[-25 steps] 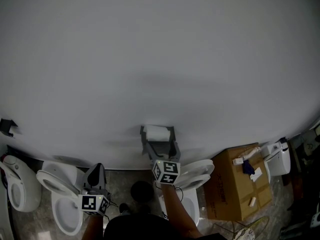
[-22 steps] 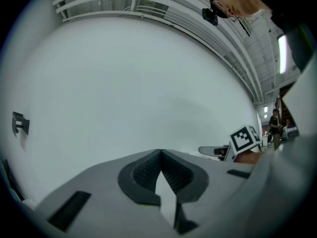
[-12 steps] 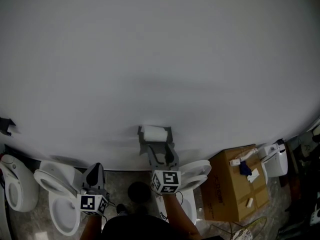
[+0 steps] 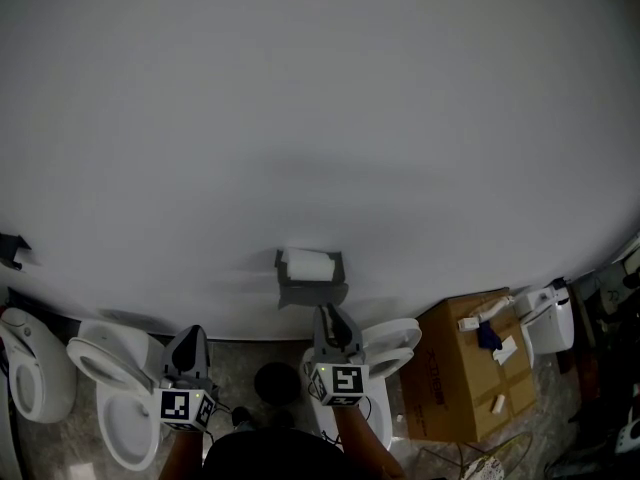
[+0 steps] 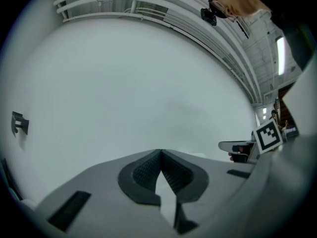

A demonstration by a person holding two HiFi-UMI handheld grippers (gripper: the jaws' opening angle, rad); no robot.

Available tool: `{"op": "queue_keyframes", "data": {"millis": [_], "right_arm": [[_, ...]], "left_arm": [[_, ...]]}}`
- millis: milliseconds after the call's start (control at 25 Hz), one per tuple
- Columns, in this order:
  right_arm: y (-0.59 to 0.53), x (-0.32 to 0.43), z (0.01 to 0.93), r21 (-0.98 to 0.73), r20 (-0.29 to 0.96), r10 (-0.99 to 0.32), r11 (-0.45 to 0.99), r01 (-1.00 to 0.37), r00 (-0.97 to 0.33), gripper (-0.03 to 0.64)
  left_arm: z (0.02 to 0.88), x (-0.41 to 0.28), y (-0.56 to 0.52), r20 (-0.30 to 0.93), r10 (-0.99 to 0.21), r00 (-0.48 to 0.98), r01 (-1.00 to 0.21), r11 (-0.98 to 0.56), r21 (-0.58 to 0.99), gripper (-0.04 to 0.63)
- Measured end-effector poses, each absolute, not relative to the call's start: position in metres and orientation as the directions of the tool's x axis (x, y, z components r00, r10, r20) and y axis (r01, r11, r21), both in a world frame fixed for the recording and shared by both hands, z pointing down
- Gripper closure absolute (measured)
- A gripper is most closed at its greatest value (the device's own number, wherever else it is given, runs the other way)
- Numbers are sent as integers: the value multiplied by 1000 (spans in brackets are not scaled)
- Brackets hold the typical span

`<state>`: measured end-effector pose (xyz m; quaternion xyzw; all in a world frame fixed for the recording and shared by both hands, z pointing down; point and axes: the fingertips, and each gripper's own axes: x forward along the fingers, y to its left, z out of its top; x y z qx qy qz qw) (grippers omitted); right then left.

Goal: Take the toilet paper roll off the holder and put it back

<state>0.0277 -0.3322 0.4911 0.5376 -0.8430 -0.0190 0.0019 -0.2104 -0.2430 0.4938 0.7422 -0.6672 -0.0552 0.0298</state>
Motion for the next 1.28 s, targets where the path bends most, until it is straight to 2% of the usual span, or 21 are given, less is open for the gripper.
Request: {"op": "queue_keyframes", "data": {"millis": [200, 1280], "right_arm": [[-319, 49, 486, 19, -54, -921, 386, -922, -386, 612], [-297, 81, 461, 48, -157, -936, 312, -949, -316, 615]], "left_arm": [[498, -211, -240, -60, -992, 114, -987, -120, 107, 592], [467, -207, -238, -86, -992, 96, -991, -104, 89, 592]]}}
